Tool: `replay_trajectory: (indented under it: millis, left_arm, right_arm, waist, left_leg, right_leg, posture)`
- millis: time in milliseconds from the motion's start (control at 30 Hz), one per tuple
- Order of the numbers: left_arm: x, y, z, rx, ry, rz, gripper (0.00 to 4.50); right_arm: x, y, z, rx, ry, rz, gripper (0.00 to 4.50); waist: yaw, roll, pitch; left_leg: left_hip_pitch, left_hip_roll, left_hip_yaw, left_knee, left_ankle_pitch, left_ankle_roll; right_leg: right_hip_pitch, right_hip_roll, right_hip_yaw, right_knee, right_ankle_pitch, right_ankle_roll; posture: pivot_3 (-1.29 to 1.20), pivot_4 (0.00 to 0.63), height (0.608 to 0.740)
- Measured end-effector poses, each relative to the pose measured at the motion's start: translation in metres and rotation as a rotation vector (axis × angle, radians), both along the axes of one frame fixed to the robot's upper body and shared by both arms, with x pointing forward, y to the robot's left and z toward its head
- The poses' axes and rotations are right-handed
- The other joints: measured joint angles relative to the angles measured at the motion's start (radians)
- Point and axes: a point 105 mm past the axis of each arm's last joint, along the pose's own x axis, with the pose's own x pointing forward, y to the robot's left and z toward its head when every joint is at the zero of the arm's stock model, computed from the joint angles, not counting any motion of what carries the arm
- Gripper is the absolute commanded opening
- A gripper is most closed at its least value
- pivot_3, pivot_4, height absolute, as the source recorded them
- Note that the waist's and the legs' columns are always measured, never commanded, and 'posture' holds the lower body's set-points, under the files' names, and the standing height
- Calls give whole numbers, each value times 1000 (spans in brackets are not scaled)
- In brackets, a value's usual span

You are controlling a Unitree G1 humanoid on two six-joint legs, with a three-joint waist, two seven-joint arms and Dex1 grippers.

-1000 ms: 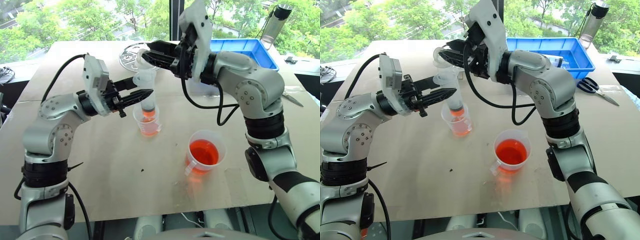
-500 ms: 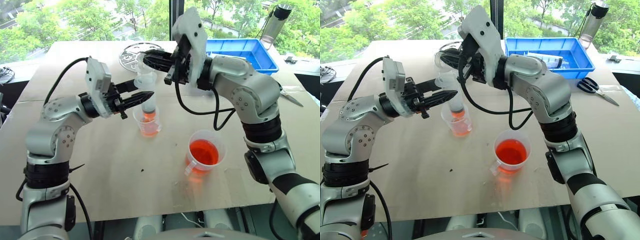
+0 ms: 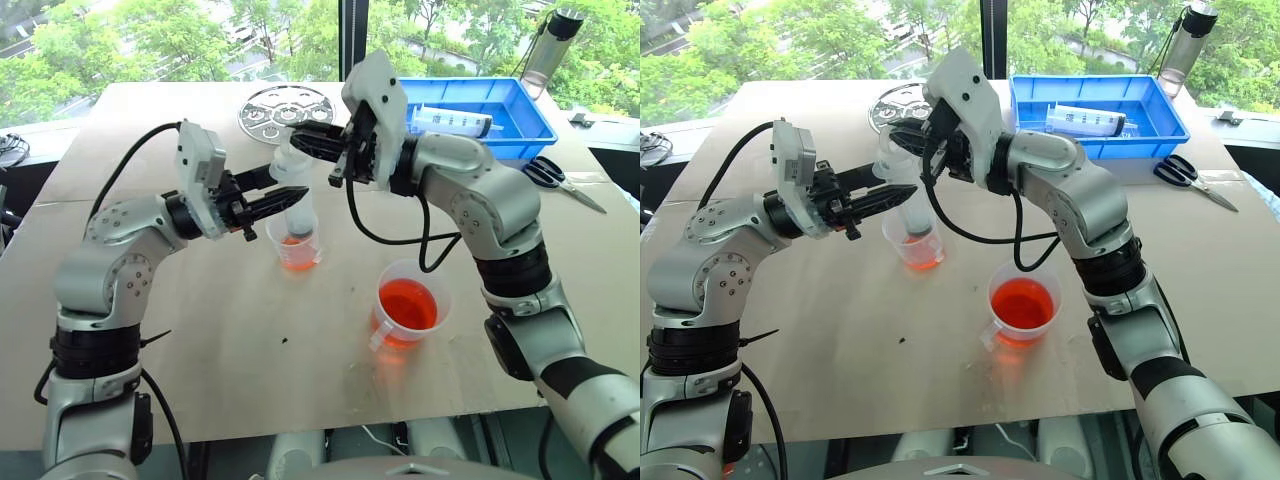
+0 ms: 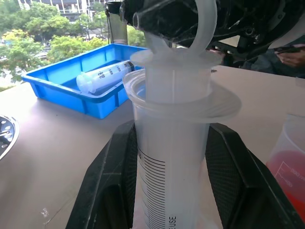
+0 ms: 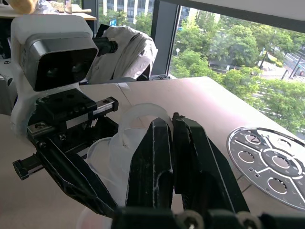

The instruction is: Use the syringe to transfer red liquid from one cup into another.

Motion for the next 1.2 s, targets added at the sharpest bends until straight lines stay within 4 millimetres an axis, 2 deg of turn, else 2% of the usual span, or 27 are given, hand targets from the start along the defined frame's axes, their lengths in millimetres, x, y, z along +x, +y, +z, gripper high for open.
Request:
replay_trajectory:
  millis: [500, 967, 1100, 1200]
  left_arm:
    - [1, 0, -3, 1, 33, 7, 1660]
    - [1, -1, 0, -5, 25, 2, 1660]
    - [1, -2, 2, -4, 20, -2, 1660]
    - [2, -1, 3, -6, 13, 5, 1660]
  right_arm:
    - [2, 2, -7, -2, -28, -7, 44]
    - [4, -3, -2, 17, 16, 10, 44]
    - [3, -5, -1, 25, 24, 27, 1330]
    - [2, -5, 0, 28, 27, 37, 2775]
  waist:
    - [0, 0, 0]
    - [0, 0, 0]
    - [0, 0, 0]
    - [0, 0, 0]
  left_leg:
    - [0, 0, 0, 0, 0, 0]
    - [0, 0, 0, 0, 0, 0]
    - [0, 0, 0, 0, 0, 0]
    - [0, 0, 0, 0, 0, 0]
  right_leg:
    - [0, 0, 0, 0, 0, 0]
    - [0, 0, 0, 0, 0, 0]
    - [0, 0, 0, 0, 0, 0]
    - [0, 0, 0, 0, 0, 0]
  posture:
    - [0, 150, 740]
    - [0, 150, 740]
    - [0, 150, 740]
    - [0, 150, 740]
